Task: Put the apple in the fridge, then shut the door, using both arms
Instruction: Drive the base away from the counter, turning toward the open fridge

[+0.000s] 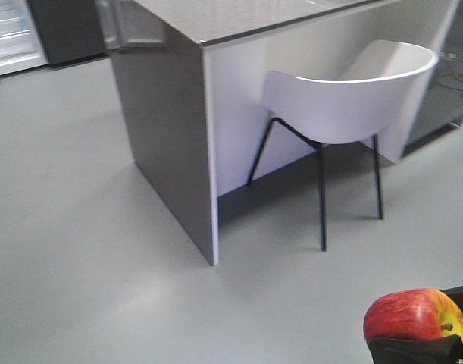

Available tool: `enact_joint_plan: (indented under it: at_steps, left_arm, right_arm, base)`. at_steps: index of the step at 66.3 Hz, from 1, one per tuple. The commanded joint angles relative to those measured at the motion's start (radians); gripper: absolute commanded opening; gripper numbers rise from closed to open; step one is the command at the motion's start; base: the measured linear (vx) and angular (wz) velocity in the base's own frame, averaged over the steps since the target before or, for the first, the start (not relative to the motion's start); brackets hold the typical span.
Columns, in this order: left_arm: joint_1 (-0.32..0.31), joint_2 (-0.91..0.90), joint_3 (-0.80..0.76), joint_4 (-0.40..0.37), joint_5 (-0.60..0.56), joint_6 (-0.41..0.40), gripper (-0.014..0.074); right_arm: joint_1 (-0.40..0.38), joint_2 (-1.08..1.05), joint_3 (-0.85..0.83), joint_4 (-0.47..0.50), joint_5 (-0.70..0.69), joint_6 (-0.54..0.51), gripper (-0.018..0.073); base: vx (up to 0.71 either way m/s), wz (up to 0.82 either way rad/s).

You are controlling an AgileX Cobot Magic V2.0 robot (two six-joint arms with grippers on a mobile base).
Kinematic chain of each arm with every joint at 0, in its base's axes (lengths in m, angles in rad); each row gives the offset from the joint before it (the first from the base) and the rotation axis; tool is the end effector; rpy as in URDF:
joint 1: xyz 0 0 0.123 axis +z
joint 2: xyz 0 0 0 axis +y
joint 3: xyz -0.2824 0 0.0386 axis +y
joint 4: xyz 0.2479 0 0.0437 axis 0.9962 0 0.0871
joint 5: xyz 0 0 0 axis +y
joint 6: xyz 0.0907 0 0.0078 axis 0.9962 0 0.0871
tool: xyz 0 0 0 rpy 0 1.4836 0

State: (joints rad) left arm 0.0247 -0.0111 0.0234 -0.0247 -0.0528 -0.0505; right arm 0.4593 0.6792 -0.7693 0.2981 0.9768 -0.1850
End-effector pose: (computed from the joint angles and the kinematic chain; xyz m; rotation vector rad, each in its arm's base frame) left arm 0.0559 0.0015 0.2106 -0.0731 1.4414 -0.0404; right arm 0.0890 0.0688 0.3342 -0.6764 2.2780 0.5049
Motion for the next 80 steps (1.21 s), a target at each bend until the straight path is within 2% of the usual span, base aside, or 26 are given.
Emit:
enact_joint_plan:
  at_steps: [1,80]
  left_arm:
    - [-0.006,-0.014,0.029,-0.006,-0.074,-0.010,-0.0006]
    - [-0.006,-0.014,0.029,-0.006,-0.074,-0.010,-0.0006]
  right_arm:
    - [0.003,-0.001,-0.026,0.019,-0.056,-0.010,0.0186]
    - [0.003,-0.001,-0.026,0.019,-0.056,-0.010,0.0186]
  base:
    - [0.14,0.53]
    - [0.10,0.40]
